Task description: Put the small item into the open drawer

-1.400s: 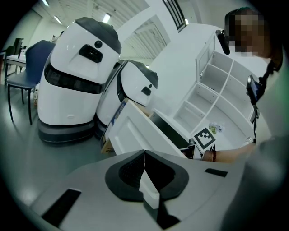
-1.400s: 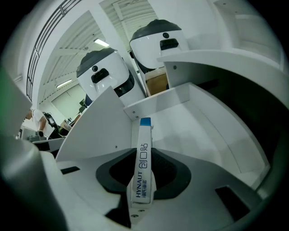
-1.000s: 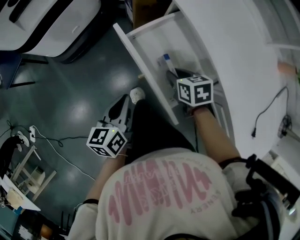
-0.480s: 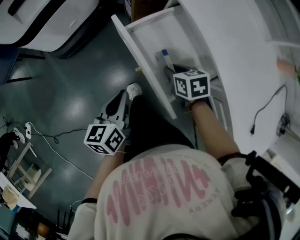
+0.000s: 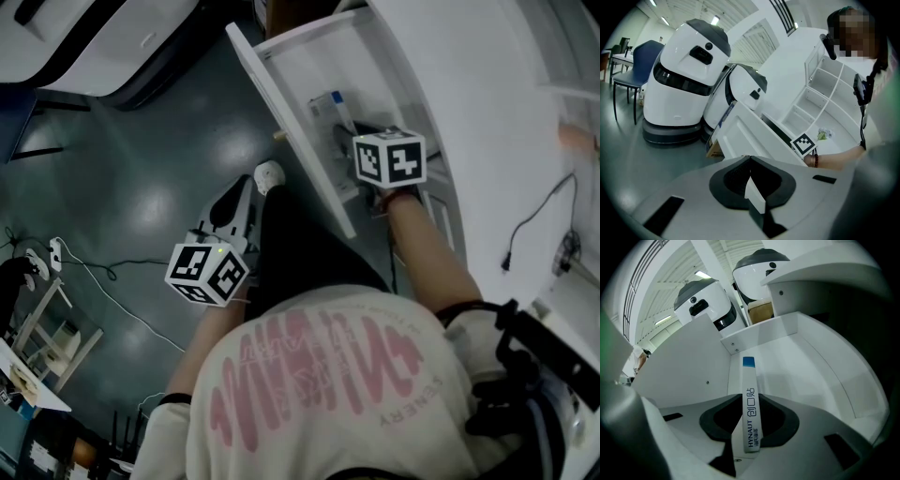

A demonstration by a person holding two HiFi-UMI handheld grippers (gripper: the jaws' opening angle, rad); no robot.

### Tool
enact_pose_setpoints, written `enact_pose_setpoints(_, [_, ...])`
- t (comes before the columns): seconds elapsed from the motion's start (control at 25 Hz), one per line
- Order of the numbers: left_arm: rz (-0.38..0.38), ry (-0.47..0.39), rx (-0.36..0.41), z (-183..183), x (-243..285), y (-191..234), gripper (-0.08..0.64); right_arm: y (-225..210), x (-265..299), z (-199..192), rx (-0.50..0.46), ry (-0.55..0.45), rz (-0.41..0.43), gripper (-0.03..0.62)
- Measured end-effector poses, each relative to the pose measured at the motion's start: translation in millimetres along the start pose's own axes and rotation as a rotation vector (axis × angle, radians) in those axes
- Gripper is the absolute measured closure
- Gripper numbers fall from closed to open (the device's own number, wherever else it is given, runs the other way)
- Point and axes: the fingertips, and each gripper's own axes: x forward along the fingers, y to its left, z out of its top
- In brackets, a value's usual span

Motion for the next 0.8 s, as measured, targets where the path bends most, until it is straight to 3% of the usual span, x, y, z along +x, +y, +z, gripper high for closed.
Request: enact_pose_setpoints(0.8, [0.009,0.026,-0.016,-8,-2,9,0.531,-14,12,-1,0.05,0.009,-0.005,0.426])
